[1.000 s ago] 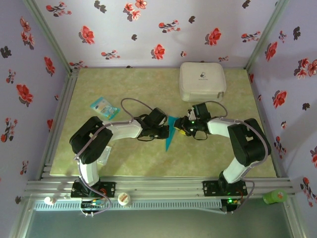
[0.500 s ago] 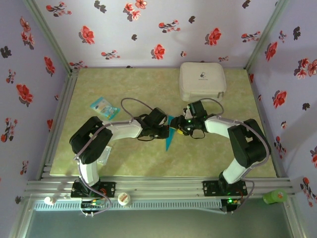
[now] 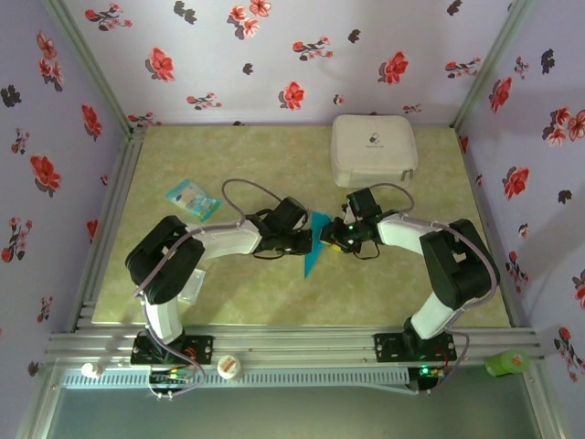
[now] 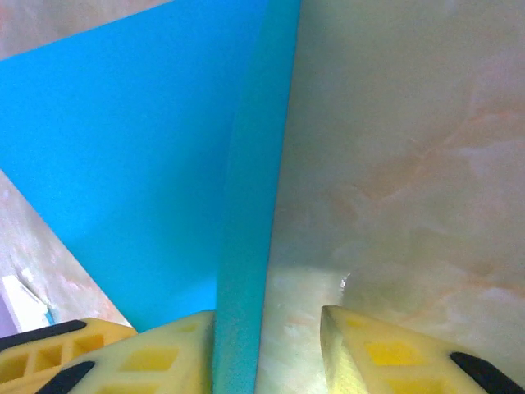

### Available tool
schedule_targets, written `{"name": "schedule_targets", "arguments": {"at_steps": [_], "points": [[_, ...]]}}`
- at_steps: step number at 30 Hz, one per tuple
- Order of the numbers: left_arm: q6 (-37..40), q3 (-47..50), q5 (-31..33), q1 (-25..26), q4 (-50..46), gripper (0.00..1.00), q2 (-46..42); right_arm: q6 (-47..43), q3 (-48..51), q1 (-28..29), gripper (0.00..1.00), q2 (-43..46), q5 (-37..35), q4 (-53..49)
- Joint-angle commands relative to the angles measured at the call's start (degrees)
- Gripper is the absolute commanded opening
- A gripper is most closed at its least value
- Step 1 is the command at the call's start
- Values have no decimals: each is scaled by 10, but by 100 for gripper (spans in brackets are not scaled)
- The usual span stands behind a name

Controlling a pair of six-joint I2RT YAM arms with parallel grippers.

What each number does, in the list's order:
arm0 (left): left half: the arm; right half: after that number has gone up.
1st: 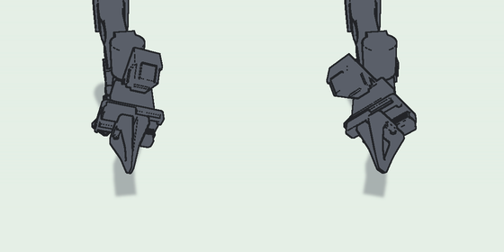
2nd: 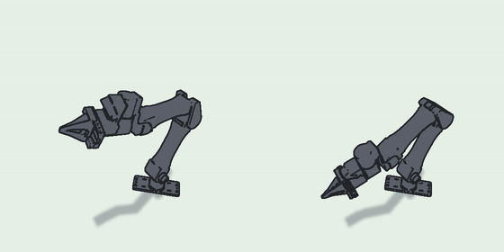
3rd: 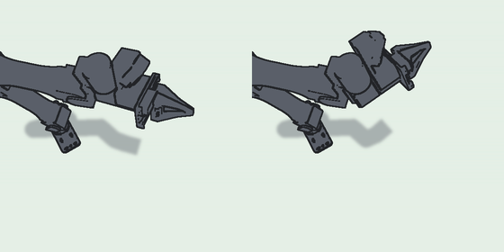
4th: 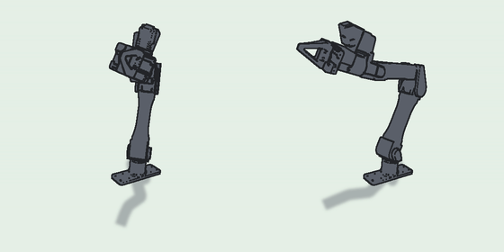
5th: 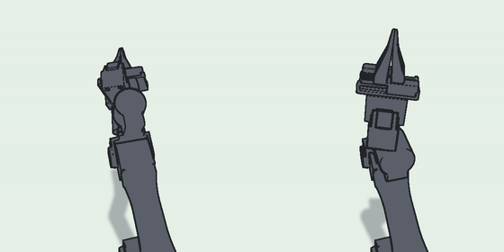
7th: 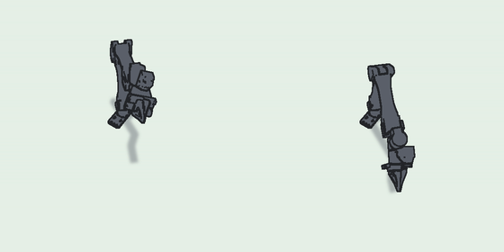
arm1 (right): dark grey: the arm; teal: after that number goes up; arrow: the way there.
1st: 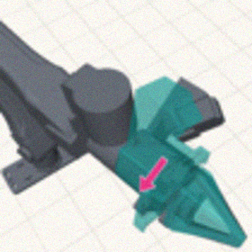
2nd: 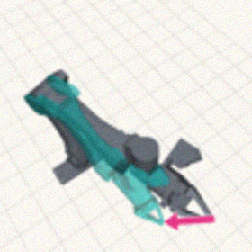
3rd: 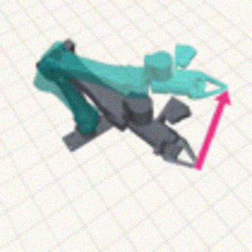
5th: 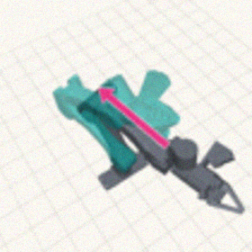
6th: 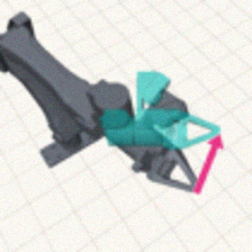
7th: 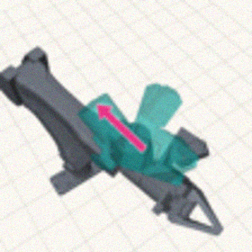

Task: Fold a paper plane with a square sheet of paper (pick it up from the middle)
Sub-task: Move a paper plane to the center of the table.

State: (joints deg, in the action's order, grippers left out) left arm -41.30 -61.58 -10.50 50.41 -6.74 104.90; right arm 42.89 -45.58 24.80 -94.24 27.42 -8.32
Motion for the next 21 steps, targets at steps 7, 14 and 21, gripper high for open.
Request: {"name": "schedule_targets", "arguments": {"at_steps": [7,14,21], "points": [[10,-25,-14,5,-8,8,-3,0,19,-5,20,-6,-11,8],[9,-27,-24,5,-7,13,10,-3,28,-10,15,-9,-9,18],[10,-26,-29,5,-5,20,15,-1,36,-11,13,-11,-9,30]]}}
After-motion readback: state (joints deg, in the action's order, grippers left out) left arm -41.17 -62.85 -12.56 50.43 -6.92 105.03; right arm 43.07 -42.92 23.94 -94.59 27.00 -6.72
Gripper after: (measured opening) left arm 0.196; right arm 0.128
